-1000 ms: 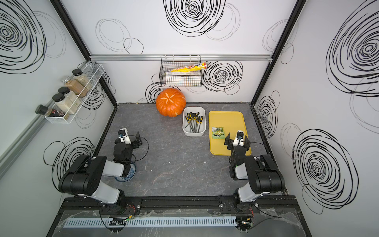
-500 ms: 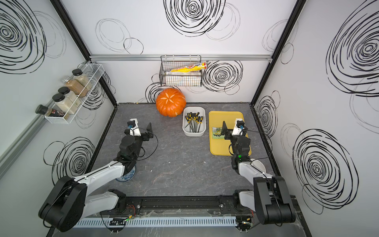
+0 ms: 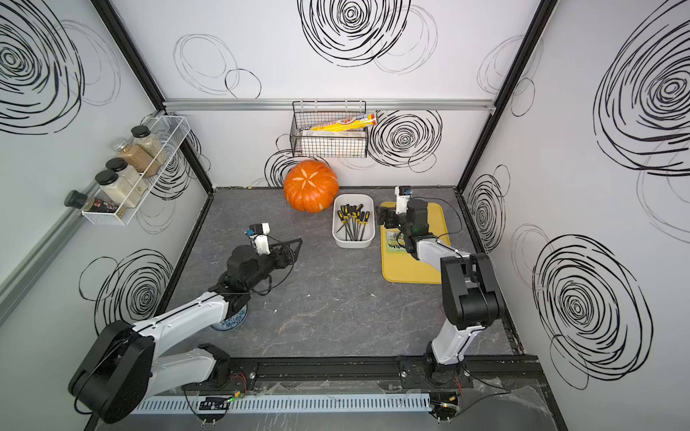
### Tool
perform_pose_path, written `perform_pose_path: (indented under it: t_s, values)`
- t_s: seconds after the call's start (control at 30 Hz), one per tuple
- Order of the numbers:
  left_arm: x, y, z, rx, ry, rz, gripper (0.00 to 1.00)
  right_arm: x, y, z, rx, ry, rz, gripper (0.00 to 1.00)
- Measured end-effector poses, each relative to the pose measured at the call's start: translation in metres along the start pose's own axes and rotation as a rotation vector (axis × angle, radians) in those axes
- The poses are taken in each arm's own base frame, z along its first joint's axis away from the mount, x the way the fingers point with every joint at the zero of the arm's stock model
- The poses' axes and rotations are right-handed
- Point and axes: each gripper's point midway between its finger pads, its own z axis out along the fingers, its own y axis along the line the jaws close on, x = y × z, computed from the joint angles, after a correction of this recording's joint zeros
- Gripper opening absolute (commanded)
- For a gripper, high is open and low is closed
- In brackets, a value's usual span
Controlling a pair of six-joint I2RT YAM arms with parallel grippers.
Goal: Take the file tool out of the storage box
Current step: Move the storage box to the center of the board.
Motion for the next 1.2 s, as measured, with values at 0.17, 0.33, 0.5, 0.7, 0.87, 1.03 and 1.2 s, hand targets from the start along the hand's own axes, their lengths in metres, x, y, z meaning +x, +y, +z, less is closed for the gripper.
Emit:
perform_pose_path:
  t_s: [0.17, 0.33, 0.5, 0.7, 0.87, 1.03, 1.2]
  values:
    - [0.019, 0.006, 0.005, 0.001, 0.069, -0.025, 0.89, 0.016, 0.007, 0.038, 0.007, 0.123, -0.021, 0.63]
    - [0.02, 0.002, 0.005, 0.02, 0.08, -0.023, 0.88, 0.041, 0.005, 0.069, 0.043, 0.241, -0.034, 0.6]
    - [0.015, -0.004, 0.003, 0.032, 0.07, -0.011, 0.88, 0.063, -0.002, 0.072, 0.081, 0.319, -0.031, 0.49]
    - [0.01, -0.01, 0.004, 0.04, 0.067, 0.006, 0.88, 0.07, -0.004, 0.069, 0.098, 0.349, -0.021, 0.32]
    - [0.013, -0.009, 0.004, 0.029, 0.083, 0.011, 0.88, 0.068, -0.003, 0.07, 0.092, 0.365, -0.011, 0.2]
    - [0.01, -0.012, 0.005, 0.034, 0.08, 0.019, 0.88, 0.069, -0.004, 0.069, 0.096, 0.367, 0.014, 0.11]
    - [0.012, -0.012, 0.005, 0.034, 0.088, 0.022, 0.88, 0.07, -0.003, 0.068, 0.088, 0.367, 0.038, 0.08]
